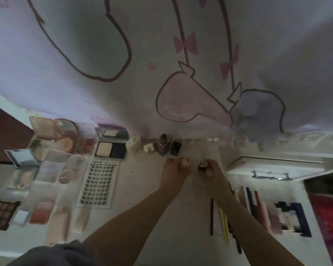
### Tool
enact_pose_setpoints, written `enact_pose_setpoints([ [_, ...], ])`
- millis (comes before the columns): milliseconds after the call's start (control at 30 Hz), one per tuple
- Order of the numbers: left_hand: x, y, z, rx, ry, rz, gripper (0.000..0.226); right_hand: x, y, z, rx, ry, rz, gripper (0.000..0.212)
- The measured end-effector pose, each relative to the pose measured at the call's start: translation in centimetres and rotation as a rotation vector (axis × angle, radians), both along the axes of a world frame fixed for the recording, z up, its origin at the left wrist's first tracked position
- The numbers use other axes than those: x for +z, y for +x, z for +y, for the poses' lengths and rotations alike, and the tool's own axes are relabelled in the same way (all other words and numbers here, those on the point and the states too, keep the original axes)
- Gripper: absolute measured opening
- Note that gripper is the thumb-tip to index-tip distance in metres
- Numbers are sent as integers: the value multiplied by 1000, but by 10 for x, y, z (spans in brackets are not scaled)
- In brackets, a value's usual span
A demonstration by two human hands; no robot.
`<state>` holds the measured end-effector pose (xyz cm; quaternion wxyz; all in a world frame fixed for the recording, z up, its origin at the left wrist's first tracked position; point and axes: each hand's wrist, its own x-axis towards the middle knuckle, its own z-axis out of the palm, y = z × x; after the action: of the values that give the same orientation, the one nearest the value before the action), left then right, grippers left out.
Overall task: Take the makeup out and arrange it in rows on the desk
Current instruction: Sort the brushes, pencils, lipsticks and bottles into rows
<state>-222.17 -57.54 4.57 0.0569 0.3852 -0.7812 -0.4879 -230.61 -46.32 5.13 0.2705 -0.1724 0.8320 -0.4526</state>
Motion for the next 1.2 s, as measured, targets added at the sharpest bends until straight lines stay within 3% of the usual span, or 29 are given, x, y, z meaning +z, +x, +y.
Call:
enact_pose_setpoints([
  [167,-17,-19,4,164,57,84,38,-23,-27,-19,69,161,154,37],
  [333,-23,-32,6,211,81,137,40,-33,-38,-27,79,178,183,34],
  [433,-25,-32,5,197,77,111,40,-26,-37,-30,76,87,117,14],
  [500,-24,-25,5,175,77,95,39,-20,-34,-24,62,21,55,19],
  [600,-23,-4,10,108,13,18,33,-7,-30,0,122,159,108,31],
  [733,-19,26,33,-170,-50,-117,10,6,-19,42,216,336,145,15],
  [900,-14,26,78,-497,-221,-227,22,11,7,61,326,596,130,19],
  [1033,-9,6,92,-590,-398,-387,21,1,33,61,246,719,110,24],
  [1200,-3,-2,89,-598,-386,-510,24,-2,36,54,220,744,136,25],
])
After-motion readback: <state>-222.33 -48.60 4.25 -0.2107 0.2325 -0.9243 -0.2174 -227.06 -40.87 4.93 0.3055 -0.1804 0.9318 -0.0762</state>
